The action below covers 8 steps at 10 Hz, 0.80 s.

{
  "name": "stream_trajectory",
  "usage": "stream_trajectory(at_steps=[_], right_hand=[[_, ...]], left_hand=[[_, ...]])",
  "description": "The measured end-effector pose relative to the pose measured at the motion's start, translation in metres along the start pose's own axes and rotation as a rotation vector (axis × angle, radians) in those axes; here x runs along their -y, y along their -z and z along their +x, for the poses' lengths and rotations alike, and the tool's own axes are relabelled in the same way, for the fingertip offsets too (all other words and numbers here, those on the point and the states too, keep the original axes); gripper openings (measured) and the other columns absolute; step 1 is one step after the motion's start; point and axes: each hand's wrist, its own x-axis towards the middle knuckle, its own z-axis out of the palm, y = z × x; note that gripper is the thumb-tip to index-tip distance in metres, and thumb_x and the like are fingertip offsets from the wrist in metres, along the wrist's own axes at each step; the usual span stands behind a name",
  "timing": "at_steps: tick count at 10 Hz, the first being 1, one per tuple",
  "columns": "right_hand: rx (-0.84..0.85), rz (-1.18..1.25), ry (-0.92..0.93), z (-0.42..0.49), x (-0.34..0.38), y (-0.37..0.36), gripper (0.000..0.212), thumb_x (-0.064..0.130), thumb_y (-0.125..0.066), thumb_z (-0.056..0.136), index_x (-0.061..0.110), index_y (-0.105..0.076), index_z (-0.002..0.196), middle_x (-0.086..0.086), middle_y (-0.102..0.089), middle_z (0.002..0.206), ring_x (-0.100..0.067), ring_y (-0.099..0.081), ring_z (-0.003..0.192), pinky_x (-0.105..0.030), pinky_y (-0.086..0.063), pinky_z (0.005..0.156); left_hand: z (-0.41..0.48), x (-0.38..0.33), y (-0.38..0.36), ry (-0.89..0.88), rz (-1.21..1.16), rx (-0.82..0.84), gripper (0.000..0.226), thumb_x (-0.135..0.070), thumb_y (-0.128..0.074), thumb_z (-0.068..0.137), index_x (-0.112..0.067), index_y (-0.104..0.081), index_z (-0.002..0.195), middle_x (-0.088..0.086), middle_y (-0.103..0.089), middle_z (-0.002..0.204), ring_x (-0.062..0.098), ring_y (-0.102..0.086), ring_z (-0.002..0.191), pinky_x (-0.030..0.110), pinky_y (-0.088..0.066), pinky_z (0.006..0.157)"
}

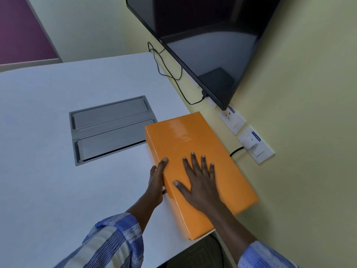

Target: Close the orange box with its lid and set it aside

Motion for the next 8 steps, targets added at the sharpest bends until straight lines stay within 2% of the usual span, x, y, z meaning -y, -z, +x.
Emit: stream_trajectory(at_steps=[2,3,4,5,6,7,8], right_hand=[[-0.001,-0.008,-0.022,0.010,-0.016,-0.002,0.085,0.081,-0.017,0.091,0.034,0.001,0.160,0.001,0.011,0.169,-0.029,0.019,0.154,-0.060,0.006,0.122],[-0.001,-0.023,-0.024,0.013,-0.023,-0.003,0.084,0.080,-0.018,0.092,0.034,0.001,0.160,0.001,0.010,0.170,-0.029,0.017,0.154,-0.060,0.005,0.122],[-0.004,-0.033,-0.026,0.014,-0.027,-0.001,0.083,0.080,-0.018,0.092,0.035,0.001,0.160,0.001,0.009,0.170,-0.029,0.016,0.155,-0.060,0.004,0.122],[-0.001,-0.049,-0.022,0.013,-0.027,0.000,0.083,0.079,-0.018,0.093,0.034,0.000,0.160,0.002,0.009,0.170,-0.030,0.015,0.155,-0.059,0.003,0.123],[0.011,-0.051,-0.018,0.013,-0.025,0.004,0.083,0.078,-0.021,0.093,0.033,-0.001,0.160,0.000,0.010,0.169,-0.032,0.015,0.155,-0.060,0.005,0.122],[0.040,-0.034,-0.044,0.013,-0.018,0.010,0.083,0.075,-0.025,0.095,0.031,-0.001,0.161,-0.002,0.011,0.169,-0.033,0.015,0.154,-0.061,0.004,0.122],[0.016,0.004,-0.093,0.013,0.005,0.012,0.084,0.072,-0.029,0.095,0.023,-0.008,0.161,-0.011,0.005,0.169,-0.034,0.009,0.155,-0.060,0.000,0.122]], left_hand=[[0.009,-0.004,-0.017,0.031,0.026,0.061,0.070,-0.080,-0.056,0.074,-0.041,-0.041,0.129,-0.009,-0.061,0.117,0.018,-0.059,0.105,0.040,-0.049,0.072],[0.011,-0.005,-0.022,0.053,0.036,0.097,0.071,-0.080,-0.055,0.076,-0.040,-0.037,0.131,-0.009,-0.060,0.118,0.017,-0.058,0.105,0.045,-0.050,0.081],[0.013,-0.008,-0.018,0.080,0.053,0.121,0.087,-0.082,-0.055,0.073,-0.037,-0.031,0.144,0.003,-0.050,0.142,0.029,-0.052,0.125,0.058,-0.045,0.101],[0.013,-0.010,-0.009,0.081,0.100,0.128,0.103,-0.083,-0.052,0.073,-0.032,-0.018,0.156,0.010,-0.030,0.162,0.038,-0.032,0.146,0.065,-0.030,0.113],[-0.003,-0.018,0.000,0.036,0.220,0.106,0.103,-0.083,-0.045,0.075,-0.030,-0.015,0.158,0.010,-0.020,0.167,0.039,-0.023,0.150,0.065,-0.027,0.114],[-0.014,-0.018,0.029,-0.060,0.410,0.052,0.099,-0.081,-0.040,0.081,-0.024,-0.018,0.158,0.007,-0.019,0.168,0.035,-0.023,0.151,0.061,-0.026,0.116],[-0.025,-0.016,0.068,-0.137,0.603,-0.085,0.088,-0.073,-0.039,0.092,-0.019,-0.021,0.159,0.009,-0.024,0.166,0.032,-0.026,0.151,0.052,-0.028,0.119]])
